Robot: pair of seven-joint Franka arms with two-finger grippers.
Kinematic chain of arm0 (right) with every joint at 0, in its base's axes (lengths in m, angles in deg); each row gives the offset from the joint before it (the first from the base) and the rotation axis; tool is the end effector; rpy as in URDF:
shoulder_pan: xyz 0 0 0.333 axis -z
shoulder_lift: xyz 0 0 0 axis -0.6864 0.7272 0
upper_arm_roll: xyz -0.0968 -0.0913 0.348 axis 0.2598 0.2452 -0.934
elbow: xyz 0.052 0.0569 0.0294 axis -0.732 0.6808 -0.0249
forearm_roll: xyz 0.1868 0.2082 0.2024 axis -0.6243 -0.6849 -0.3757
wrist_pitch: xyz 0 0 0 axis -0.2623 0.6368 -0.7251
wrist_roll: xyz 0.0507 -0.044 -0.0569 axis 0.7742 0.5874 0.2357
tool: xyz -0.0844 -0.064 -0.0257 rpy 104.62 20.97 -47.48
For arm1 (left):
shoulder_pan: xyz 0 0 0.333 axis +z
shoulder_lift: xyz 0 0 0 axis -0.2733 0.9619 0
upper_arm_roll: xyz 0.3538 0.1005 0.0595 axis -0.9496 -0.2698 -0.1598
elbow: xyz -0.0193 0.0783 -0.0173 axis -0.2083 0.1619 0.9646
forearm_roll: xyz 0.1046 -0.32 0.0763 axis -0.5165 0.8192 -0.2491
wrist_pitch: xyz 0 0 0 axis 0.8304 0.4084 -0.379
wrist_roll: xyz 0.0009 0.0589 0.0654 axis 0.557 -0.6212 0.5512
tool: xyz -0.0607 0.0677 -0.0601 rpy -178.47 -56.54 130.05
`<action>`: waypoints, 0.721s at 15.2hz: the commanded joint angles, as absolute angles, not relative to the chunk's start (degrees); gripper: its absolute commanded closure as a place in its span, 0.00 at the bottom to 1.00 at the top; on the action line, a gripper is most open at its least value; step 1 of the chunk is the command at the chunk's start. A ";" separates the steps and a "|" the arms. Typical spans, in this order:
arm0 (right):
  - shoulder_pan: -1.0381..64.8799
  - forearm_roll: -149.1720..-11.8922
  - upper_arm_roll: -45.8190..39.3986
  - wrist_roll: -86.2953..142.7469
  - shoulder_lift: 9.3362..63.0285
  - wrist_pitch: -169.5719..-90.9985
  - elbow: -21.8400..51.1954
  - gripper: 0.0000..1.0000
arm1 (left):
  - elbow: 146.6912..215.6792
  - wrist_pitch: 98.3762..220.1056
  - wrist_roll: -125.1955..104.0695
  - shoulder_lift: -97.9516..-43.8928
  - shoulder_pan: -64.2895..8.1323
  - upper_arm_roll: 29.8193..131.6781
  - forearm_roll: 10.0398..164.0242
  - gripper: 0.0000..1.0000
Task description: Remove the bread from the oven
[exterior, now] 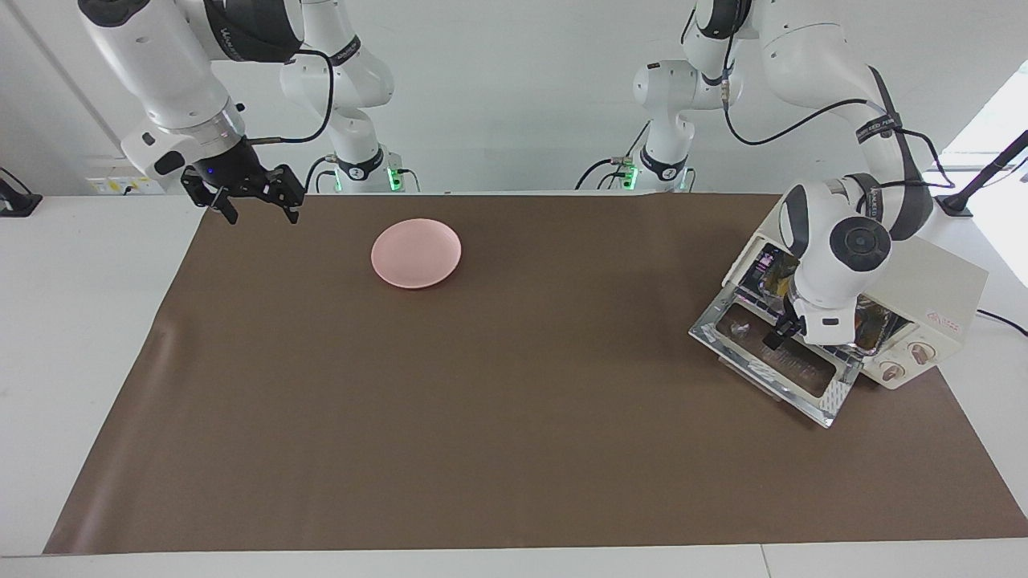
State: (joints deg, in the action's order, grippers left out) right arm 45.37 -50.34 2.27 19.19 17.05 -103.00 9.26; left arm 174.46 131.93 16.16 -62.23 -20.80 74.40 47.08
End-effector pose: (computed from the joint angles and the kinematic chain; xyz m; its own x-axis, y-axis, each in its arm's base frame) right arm 0.4772 -0.0012 0.6529 0.9970 -0.0220 -0.0739 -0.0224 -0.9997 -0.0036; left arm 0.5956 -0.0027 0.4376 0.8311 0.5557 0.0204 0.5354 -0.7897 -0.2995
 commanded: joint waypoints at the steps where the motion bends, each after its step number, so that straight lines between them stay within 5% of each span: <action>1: 46.16 -49.50 1.62 18.56 16.89 -102.25 9.28 0.00 | 177.46 134.06 17.68 -63.84 -20.61 74.56 45.46 0.19; 2: 46.16 -49.50 1.62 18.56 16.89 -102.25 9.28 0.00 | 177.46 133.97 17.68 -63.84 -20.61 74.56 45.46 0.40; 4: 46.16 -49.50 1.62 18.56 16.89 -102.25 9.28 0.00 | 177.02 134.06 17.06 -63.67 -20.61 74.64 45.28 1.00; 11: 46.16 -49.50 1.62 18.56 16.89 -102.25 9.28 0.00 | 171.32 133.97 15.57 -61.65 -21.75 75.34 46.06 1.00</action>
State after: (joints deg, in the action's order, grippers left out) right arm 45.37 -50.34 2.27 19.19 17.05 -103.00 9.26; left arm 174.36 133.71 16.23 -62.82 -21.05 75.25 45.99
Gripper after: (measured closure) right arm 0.000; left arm 0.982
